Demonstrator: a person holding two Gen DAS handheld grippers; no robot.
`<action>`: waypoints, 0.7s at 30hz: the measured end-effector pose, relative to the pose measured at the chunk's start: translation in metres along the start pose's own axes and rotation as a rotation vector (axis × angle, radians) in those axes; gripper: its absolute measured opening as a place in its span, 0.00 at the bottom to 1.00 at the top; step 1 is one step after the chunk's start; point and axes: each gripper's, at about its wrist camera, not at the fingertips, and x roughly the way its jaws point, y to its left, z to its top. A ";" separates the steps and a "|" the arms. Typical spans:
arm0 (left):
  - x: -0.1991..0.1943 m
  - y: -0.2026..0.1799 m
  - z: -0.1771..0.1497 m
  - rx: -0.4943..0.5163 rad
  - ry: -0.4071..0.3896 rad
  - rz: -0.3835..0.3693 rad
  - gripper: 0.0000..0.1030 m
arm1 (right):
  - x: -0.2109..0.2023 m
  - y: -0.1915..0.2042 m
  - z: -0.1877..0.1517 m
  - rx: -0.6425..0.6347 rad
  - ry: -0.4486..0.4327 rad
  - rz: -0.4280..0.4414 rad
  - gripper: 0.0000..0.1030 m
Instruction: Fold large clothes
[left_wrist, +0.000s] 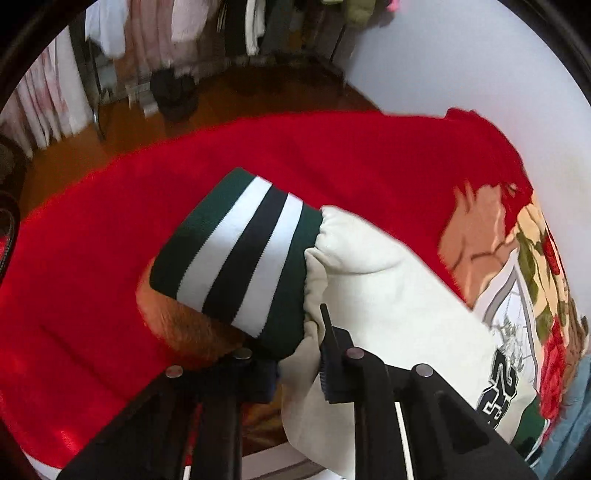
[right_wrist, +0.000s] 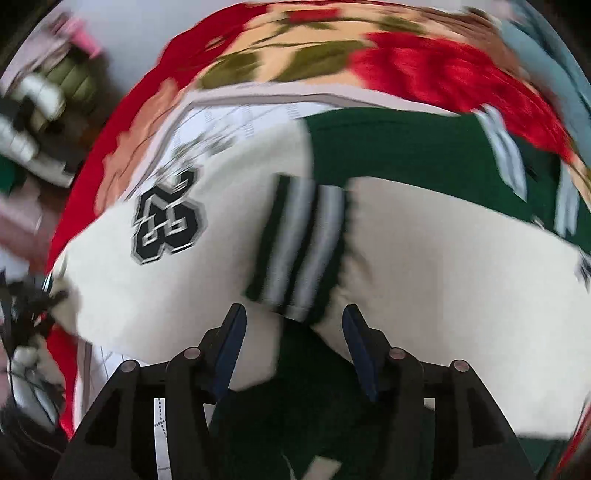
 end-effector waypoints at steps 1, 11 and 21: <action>-0.009 -0.009 0.002 0.024 -0.030 0.010 0.12 | -0.004 -0.005 0.000 0.022 -0.009 -0.016 0.61; -0.144 -0.138 -0.017 0.438 -0.328 0.008 0.11 | 0.000 -0.047 0.015 0.097 0.028 -0.245 0.71; -0.234 -0.301 -0.143 0.746 -0.287 -0.267 0.11 | -0.035 -0.163 -0.011 0.344 0.011 -0.098 0.71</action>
